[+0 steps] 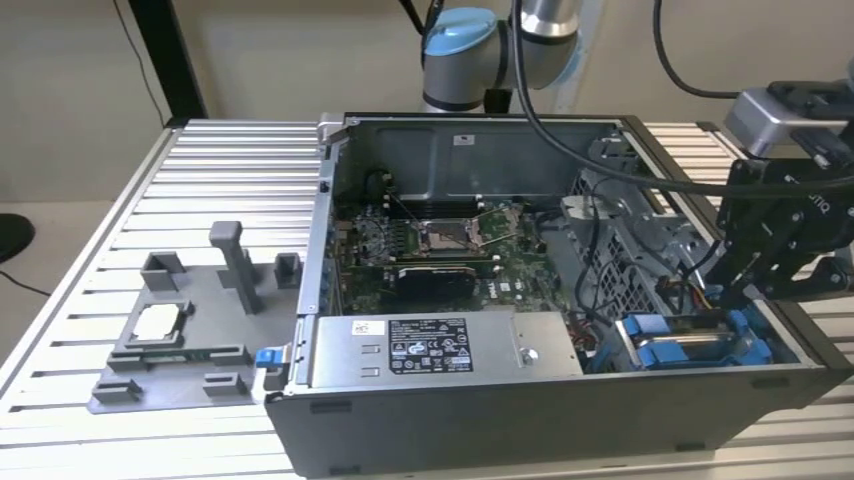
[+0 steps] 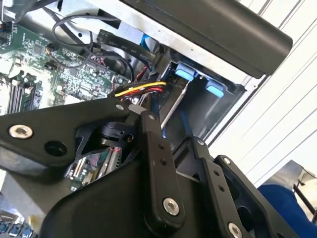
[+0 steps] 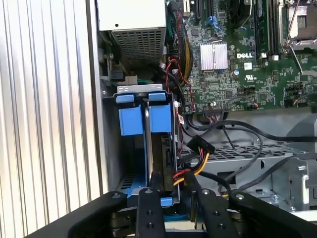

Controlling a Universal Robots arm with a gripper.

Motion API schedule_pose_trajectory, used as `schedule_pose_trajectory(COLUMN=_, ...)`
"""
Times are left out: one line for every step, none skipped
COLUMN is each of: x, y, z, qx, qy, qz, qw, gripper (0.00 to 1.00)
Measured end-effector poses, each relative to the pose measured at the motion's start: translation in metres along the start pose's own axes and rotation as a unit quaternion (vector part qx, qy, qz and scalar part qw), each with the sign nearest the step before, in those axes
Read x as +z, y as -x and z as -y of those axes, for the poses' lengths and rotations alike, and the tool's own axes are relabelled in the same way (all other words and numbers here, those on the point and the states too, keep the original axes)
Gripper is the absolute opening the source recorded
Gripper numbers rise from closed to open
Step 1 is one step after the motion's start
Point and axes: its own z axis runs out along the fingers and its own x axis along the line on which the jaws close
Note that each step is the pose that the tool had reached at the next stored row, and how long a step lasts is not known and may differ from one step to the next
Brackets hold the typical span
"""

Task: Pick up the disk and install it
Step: 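Insert the first disk wire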

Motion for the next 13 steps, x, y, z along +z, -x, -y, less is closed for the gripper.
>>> schedule_pose_trajectory(x=-0.0001, y=0.0000, z=0.0000, qx=0.000, qy=0.0000, qz=0.0000, qw=1.00000, gripper=1.00)
schedule_pose_trajectory(x=-0.0001, y=0.0000, z=0.0000, qx=0.000, qy=0.0000, qz=0.0000, qw=1.00000, gripper=1.00)
schedule_pose_trajectory(x=-0.0001, y=0.0000, z=0.0000, qx=0.000, qy=0.0000, qz=-0.0001, qw=1.00000, gripper=1.00)
schedule_pose_trajectory(x=-0.0002, y=0.0000, z=0.0000, qx=0.000, qy=0.0000, qz=-0.0001, qw=1.00000, gripper=1.00)
schedule_pose_trajectory(x=-0.0002, y=0.0000, z=0.0000, qx=0.000, qy=0.0000, qz=-0.0001, qw=1.00000, gripper=1.00)
schedule_pose_trajectory(x=-0.0002, y=0.0000, z=0.0000, qx=0.000, qy=0.0000, qz=-0.0002, qw=1.00000, gripper=1.00)
schedule_pose_trajectory(x=-0.0002, y=0.0000, z=0.0000, qx=0.000, qy=0.0000, qz=-0.0002, qw=1.00000, gripper=1.00)
schedule_pose_trajectory(x=-0.0002, y=0.0000, z=0.0000, qx=0.000, qy=0.0000, qz=-0.0002, qw=1.00000, gripper=1.00)
schedule_pose_trajectory(x=-0.0002, y=0.0000, z=0.0000, qx=0.000, qy=0.0000, qz=-0.0002, qw=1.00000, gripper=1.00)
schedule_pose_trajectory(x=-0.0002, y=0.0000, z=-0.0001, qx=0.000, qy=0.0000, qz=-0.0002, qw=1.00000, gripper=1.00)
schedule_pose_trajectory(x=-0.0002, y=0.0000, z=0.0000, qx=0.000, qy=0.0000, qz=-0.0002, qw=1.00000, gripper=1.00)
schedule_pose_trajectory(x=-0.0002, y=0.0000, z=0.0000, qx=0.000, qy=0.0000, qz=-0.0002, qw=1.00000, gripper=1.00)
schedule_pose_trajectory(x=-0.0002, y=0.0000, z=0.0000, qx=0.000, qy=0.0000, qz=-0.0002, qw=1.00000, gripper=1.00)
